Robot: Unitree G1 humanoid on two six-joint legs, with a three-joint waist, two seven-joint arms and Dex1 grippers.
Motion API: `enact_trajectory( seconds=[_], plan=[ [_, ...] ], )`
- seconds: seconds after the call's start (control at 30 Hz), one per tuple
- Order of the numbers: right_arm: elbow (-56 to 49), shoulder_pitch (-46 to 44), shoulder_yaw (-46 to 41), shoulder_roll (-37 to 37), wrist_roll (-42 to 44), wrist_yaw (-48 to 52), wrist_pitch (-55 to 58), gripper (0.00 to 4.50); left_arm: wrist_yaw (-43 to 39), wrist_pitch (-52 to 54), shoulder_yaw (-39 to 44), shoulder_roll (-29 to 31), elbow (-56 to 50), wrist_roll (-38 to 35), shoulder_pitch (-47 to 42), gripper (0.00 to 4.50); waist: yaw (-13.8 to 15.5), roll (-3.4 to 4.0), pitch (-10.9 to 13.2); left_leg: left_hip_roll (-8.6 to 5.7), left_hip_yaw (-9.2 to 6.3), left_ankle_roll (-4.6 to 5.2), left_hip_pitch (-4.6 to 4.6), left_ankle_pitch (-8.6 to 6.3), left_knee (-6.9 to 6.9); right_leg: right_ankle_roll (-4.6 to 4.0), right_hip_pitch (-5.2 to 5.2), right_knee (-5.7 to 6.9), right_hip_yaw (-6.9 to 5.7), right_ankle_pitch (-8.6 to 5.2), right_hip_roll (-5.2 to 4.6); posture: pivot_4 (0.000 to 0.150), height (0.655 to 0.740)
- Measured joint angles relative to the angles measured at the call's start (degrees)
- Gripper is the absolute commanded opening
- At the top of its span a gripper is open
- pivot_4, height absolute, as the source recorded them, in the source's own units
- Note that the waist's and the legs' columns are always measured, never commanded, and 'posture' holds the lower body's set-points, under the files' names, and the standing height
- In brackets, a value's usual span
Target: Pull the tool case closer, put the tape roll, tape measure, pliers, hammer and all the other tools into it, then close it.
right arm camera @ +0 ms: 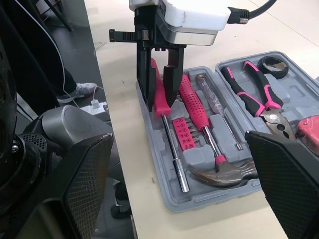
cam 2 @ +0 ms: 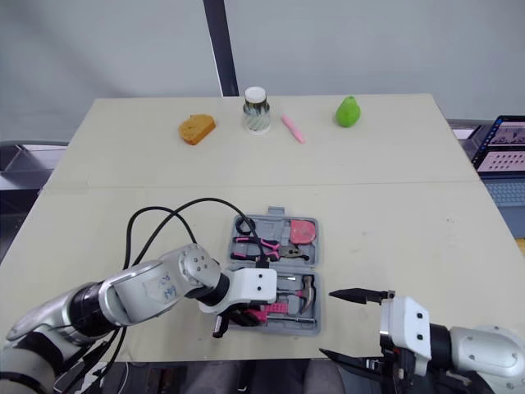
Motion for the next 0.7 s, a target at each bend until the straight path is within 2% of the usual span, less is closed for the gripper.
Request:
enact_trajectory(
  seconds=[0.7],
  plan=[
    [-0.33,1.06,-1.55,0.01,0.27,-0.22,1.06,4.50,1.45,0.70,-1.69,0.16,1.58,-1.71,-1.21,0.58,0.00,0.00,0.00,-0.01,0.01,0.00,0.00,0.00,0.01,0.00,0.00,0.01,0.01,0.00,0.00,0.150,0.7400]
  ],
)
